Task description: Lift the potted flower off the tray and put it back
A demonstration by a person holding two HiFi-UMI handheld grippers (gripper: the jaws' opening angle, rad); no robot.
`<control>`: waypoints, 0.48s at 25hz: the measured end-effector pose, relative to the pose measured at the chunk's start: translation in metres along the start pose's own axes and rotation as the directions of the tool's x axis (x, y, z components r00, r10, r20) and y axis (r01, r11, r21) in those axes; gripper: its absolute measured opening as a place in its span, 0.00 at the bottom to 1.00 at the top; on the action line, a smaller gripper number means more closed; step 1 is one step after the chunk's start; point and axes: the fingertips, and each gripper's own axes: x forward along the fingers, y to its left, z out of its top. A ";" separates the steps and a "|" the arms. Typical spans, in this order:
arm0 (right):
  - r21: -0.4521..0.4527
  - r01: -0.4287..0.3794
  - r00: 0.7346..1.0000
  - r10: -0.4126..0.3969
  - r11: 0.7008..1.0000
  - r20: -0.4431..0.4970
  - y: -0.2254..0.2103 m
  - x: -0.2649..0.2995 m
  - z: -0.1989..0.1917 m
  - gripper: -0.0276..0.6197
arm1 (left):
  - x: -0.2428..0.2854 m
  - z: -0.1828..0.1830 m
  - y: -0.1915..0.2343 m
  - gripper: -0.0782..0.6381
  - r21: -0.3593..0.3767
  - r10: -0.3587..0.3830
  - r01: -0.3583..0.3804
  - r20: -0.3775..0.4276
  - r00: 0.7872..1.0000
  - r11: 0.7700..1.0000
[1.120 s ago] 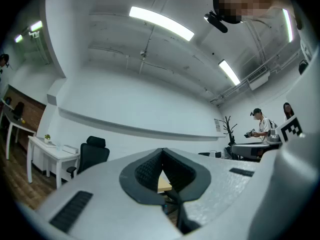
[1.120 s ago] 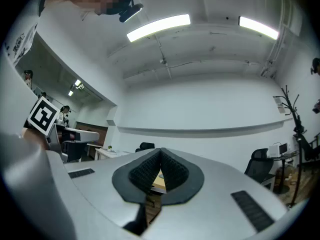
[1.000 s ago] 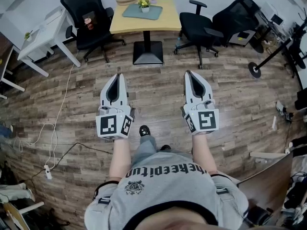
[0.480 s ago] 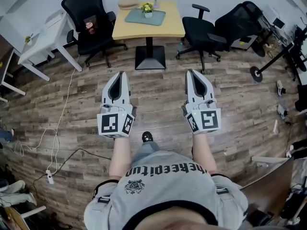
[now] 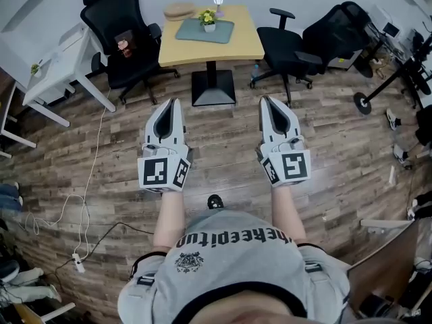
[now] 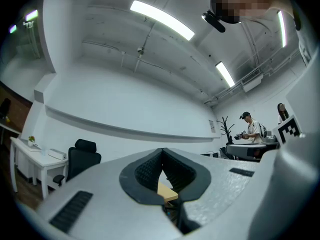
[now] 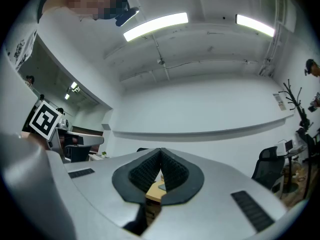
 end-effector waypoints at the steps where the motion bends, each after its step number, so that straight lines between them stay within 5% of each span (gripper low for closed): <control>1: 0.000 0.002 1.000 -0.002 1.000 0.000 0.001 0.006 -0.002 0.05 | 0.004 -0.001 0.005 0.11 -0.001 -0.004 0.004 0.000 1.000 1.000; 12: -0.001 0.037 0.999 -0.037 0.999 -0.015 0.021 0.051 -0.024 0.05 | 0.025 -0.018 0.054 0.11 -0.010 -0.041 0.041 -0.014 0.999 0.999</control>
